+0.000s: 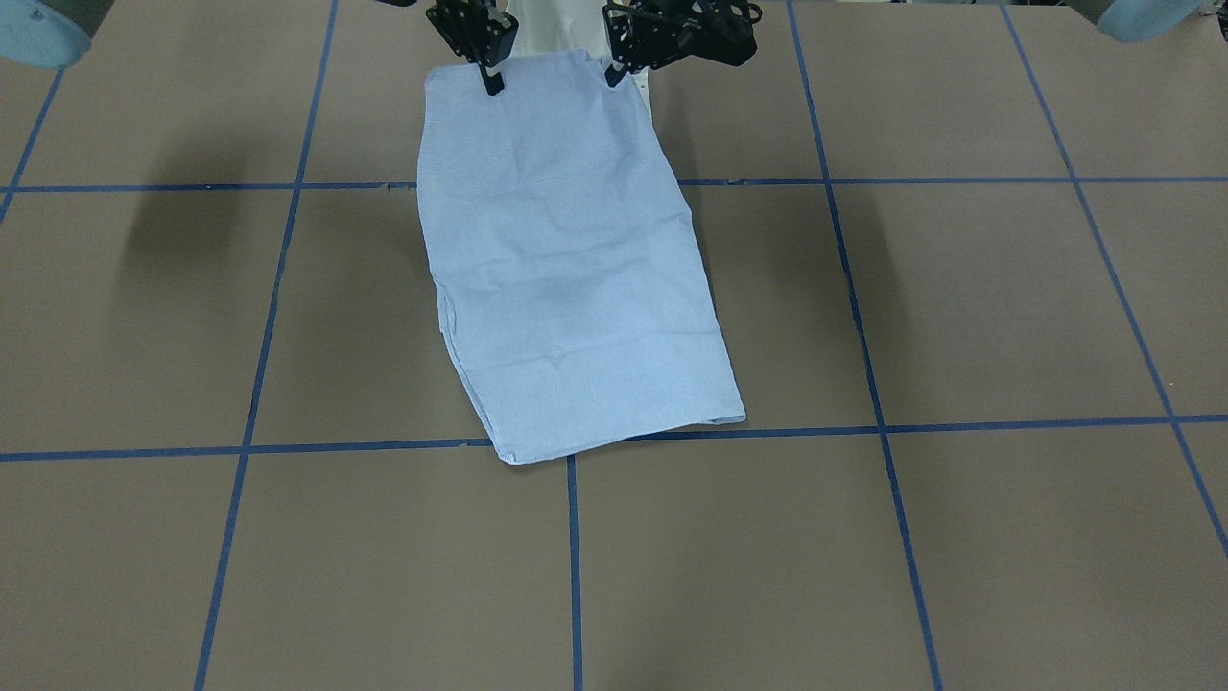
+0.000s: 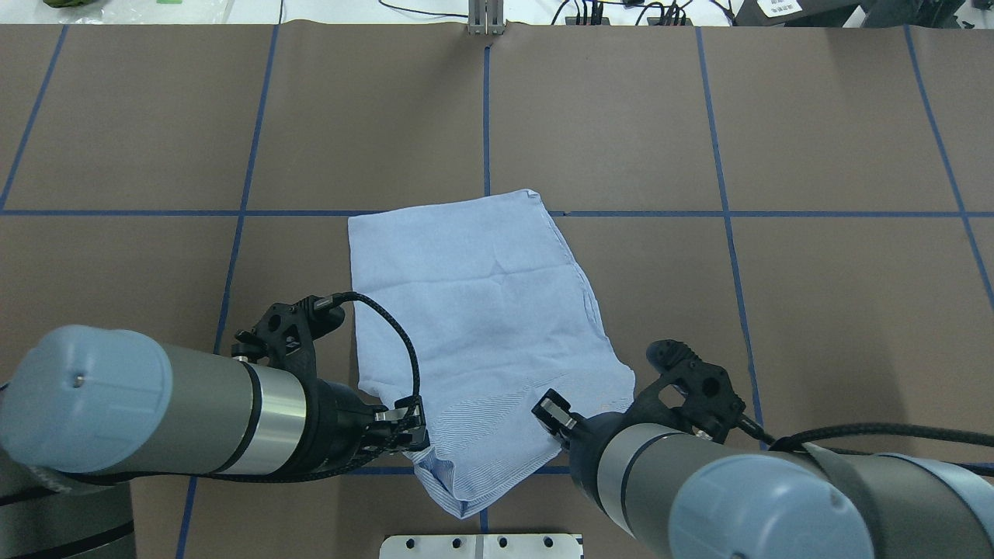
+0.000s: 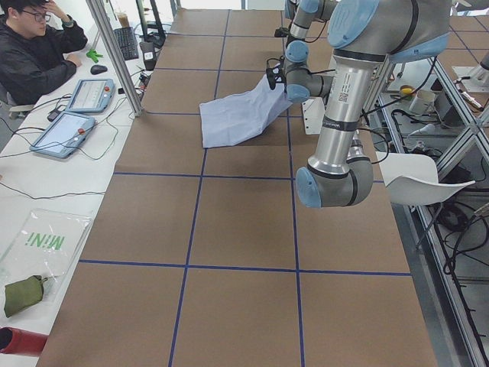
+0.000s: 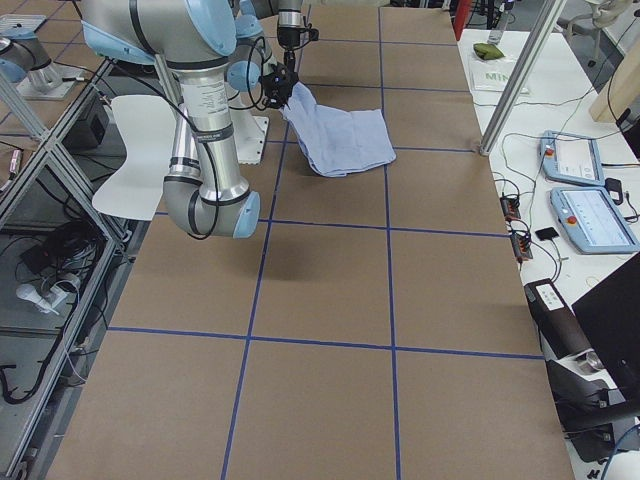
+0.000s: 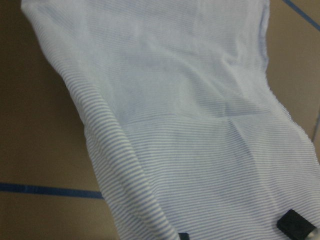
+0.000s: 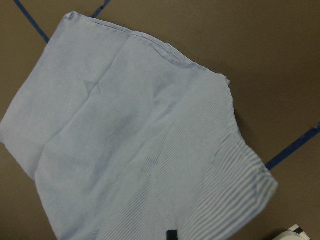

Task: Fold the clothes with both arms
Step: 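Grasp the near edge with both grippers and lift it, then fold the near edge with both grippers over onto the far half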

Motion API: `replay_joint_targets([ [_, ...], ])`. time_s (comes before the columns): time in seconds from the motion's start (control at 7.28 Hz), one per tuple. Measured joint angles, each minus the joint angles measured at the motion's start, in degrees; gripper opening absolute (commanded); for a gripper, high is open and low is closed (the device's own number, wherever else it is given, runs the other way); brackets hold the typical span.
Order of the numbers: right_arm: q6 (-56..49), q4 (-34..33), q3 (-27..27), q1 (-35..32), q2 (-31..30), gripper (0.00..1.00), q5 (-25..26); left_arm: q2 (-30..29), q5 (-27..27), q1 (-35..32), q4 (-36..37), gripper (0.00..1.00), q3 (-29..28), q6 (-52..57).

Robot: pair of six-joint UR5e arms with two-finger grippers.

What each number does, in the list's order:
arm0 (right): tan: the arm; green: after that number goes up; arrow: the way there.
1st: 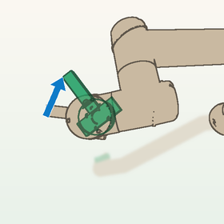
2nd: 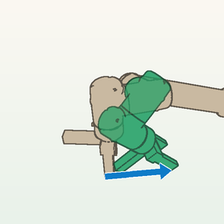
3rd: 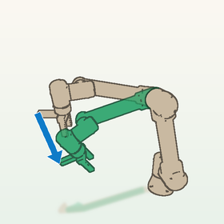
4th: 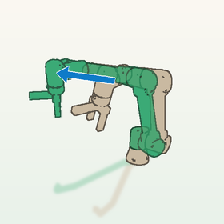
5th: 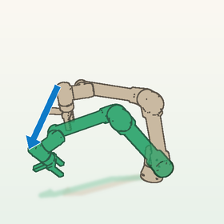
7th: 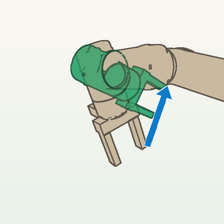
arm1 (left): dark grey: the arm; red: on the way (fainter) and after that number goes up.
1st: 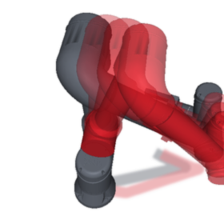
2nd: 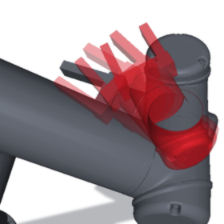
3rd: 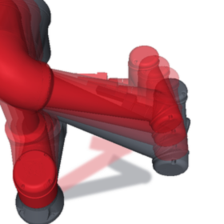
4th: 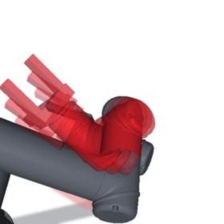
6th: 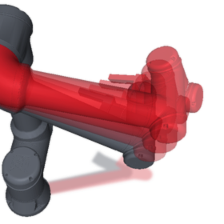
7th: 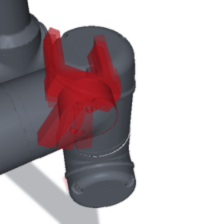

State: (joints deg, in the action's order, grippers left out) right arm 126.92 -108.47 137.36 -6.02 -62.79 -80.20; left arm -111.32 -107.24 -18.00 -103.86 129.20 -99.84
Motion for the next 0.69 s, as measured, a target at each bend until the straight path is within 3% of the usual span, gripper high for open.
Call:
replay_joint_targets([
  [0.27,-2.5,-2.3,-3.0,-1.8,3.2,0.0,0.3,-0.5,-0.9,-4.2,3.1,0.0,-0.4,2.2],
  [0.69,-10.4,5.5,-17.7,-10.5,8.8,0.0,0.2,-4.4,-0.9,-12.8,3.6,0.0,-9.9,8.4],
])
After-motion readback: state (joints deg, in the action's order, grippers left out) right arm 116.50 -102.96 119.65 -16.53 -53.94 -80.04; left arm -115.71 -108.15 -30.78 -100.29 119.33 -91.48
